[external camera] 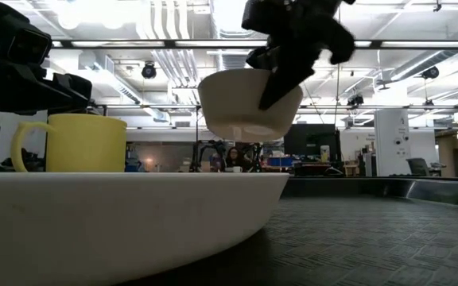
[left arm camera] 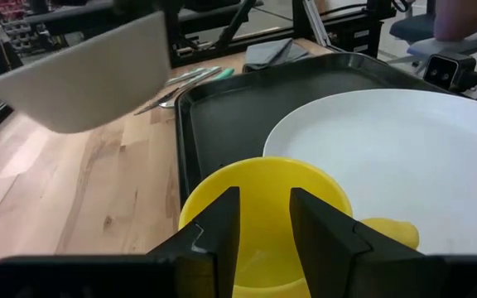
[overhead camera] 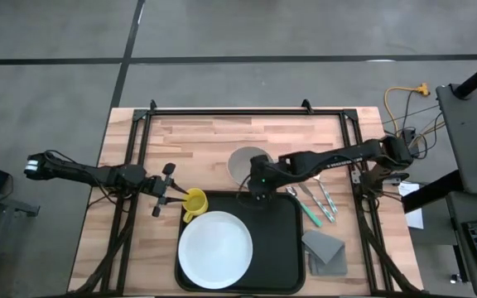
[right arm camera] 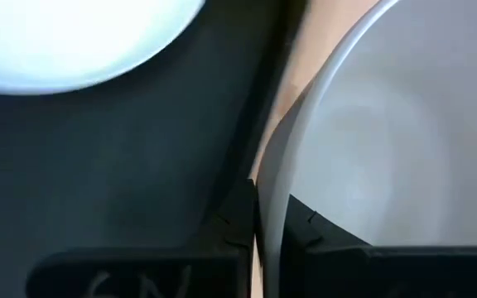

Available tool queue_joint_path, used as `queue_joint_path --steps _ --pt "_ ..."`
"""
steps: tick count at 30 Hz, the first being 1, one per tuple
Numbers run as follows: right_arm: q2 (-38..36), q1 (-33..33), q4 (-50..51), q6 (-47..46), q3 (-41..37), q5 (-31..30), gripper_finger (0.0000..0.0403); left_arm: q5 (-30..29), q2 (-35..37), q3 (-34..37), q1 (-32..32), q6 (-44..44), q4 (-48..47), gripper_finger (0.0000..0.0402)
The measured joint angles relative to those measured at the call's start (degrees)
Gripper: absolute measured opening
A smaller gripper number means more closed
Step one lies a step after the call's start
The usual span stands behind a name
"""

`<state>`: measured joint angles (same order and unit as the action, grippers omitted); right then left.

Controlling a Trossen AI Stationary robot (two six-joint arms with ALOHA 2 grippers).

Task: Set up tray
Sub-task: Put the gray bowl on the white plate

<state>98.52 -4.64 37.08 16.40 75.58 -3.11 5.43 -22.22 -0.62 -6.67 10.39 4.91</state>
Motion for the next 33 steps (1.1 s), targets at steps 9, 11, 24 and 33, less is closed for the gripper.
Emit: queue_joint_path --steps 9,11,24,33 --pt "-0.1 -5.5 -0.1 2.0 -0.1 0.1 0.0009 0.0 0.0 0.0 0.0 0.0 0.0 0.0094" --pt "-0.2 -6.6 -0.2 2.1 0.0 0.1 0.0009 0.0 0.0 0.0 0.0 0.0 0.0 0.0094" --pt "2.0 -14.4 -3.8 6.3 0.3 -4.0 0.0008 0.0 0.0 0.0 0.0 0.0 0.0 0.0094" --pt "7.7 -17.7 -4.0 9.5 6.5 -1.5 0.0008 0.0 0.0 0.0 0.0 0.0 0.0 0.0094"
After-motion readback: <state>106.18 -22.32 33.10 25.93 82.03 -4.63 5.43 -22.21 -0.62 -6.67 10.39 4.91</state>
